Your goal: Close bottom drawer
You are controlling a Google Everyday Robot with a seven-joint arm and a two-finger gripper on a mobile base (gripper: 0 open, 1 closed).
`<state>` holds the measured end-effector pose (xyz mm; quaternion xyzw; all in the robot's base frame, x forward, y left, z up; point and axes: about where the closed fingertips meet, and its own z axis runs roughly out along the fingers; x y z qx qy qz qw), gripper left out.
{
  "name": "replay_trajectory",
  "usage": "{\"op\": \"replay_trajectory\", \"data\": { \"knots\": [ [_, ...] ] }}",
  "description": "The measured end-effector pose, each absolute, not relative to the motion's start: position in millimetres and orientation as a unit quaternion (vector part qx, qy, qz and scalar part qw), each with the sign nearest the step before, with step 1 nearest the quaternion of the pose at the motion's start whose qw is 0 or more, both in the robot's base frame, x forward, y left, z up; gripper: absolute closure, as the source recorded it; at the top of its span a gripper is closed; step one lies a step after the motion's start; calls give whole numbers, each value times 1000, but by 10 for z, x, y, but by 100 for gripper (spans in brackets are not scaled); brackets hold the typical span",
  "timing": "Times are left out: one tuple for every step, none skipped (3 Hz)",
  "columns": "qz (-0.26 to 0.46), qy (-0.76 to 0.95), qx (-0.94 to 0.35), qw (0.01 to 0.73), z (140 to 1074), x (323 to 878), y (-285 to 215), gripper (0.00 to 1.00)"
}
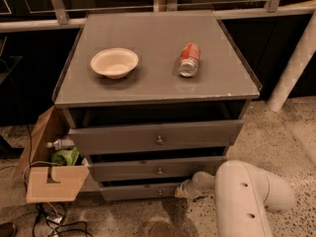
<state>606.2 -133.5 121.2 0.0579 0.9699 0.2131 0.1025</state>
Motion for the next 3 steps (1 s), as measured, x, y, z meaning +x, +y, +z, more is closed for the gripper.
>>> {"op": "replay_trajectory", "data": {
  "knots": [
    [220,972,52,65,1352,5707,-1521,100],
    [210,974,80,23,1804,5060,-2183,100],
    [206,970,126,13,2323,4333,-2829,100]
  ]
}}
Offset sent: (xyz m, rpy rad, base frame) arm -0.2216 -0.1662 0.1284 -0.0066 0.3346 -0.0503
